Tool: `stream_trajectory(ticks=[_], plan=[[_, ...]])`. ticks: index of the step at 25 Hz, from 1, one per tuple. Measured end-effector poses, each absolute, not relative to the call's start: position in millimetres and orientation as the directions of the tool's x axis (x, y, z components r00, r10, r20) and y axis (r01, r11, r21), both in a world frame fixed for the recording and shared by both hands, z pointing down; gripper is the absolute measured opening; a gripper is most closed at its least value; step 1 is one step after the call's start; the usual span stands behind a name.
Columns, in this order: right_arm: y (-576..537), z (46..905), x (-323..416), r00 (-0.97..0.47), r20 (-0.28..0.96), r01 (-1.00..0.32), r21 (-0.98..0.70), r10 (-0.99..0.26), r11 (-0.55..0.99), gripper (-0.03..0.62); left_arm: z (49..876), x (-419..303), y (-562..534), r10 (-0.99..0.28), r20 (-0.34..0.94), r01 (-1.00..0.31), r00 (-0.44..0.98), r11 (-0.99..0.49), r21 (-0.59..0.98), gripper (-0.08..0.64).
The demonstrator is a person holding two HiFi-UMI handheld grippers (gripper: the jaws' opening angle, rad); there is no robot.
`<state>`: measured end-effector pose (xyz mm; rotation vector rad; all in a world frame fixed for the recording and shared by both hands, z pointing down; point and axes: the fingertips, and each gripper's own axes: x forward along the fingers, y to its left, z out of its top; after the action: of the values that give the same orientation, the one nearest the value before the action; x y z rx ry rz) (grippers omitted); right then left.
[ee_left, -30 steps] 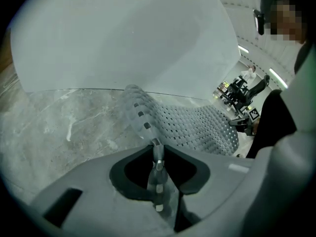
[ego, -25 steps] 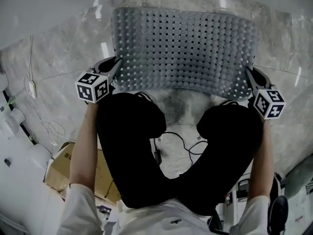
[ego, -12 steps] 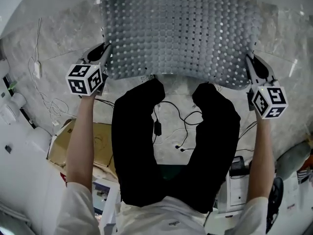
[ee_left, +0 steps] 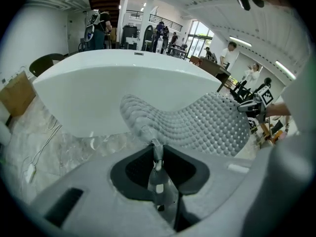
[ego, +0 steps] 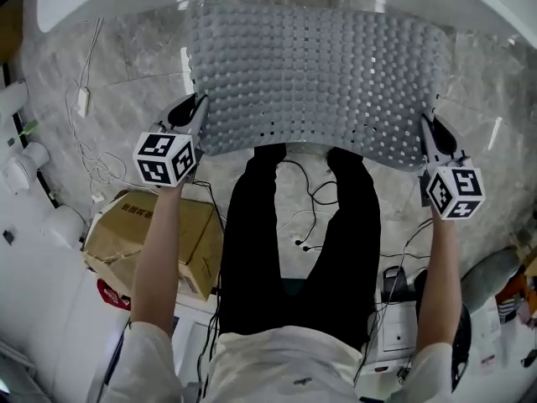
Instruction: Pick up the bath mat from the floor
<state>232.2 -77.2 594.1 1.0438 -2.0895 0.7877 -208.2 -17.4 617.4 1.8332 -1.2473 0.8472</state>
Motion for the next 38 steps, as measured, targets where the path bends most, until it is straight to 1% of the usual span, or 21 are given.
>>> stream_trajectory(ticks=[5, 8, 15, 19, 23, 29, 34, 38], plan=[[-79, 524, 221, -0.454, 0.761, -0.842, -0.196, -0.464, 0.502, 0.048, 548, -225, -8, -0.485, 0.822, -0.952, 0.299, -0.215, 0.220, 0.069], [-59, 474, 215, -0.458, 0.760, -0.840, -0.202, -0.460, 0.503, 0.048, 500, -230, 9, -0.481, 0.822, -0.950, 0.306, -0.212, 0.230, 0.066], [-26, 380, 209, -0.446, 0.741, -0.849, -0.170, -0.503, 0.501, 0.048, 409, -240, 38, -0.534, 0.800, -0.962, 0.275, -0.161, 0.223, 0.066], [-20, 329, 204, -0.438, 0.709, -0.857, -0.142, -0.553, 0.496, 0.048, 360, -255, 43, -0.595, 0.764, -0.968, 0.250, -0.125, 0.219, 0.066], [-24, 278, 200, -0.441, 0.651, -0.860, -0.110, -0.618, 0.498, 0.048, 306, -278, 36, -0.667, 0.711, -0.974, 0.225, -0.133, 0.183, 0.066], [-53, 198, 194, -0.424, 0.524, -0.876, -0.032, -0.739, 0.480, 0.048, 222, -301, 4, -0.802, 0.564, -0.980, 0.198, -0.141, 0.143, 0.066], [-87, 107, 173, -0.468, 0.345, -0.858, 0.043, -0.814, 0.511, 0.048, 137, -301, -39, -0.897, 0.399, -0.981, 0.192, -0.176, 0.078, 0.066], [-104, 29, 168, -0.472, 0.215, -0.855, 0.125, -0.855, 0.503, 0.048, 66, -300, -62, -0.949, 0.256, -0.983, 0.184, -0.184, 0.022, 0.066]])
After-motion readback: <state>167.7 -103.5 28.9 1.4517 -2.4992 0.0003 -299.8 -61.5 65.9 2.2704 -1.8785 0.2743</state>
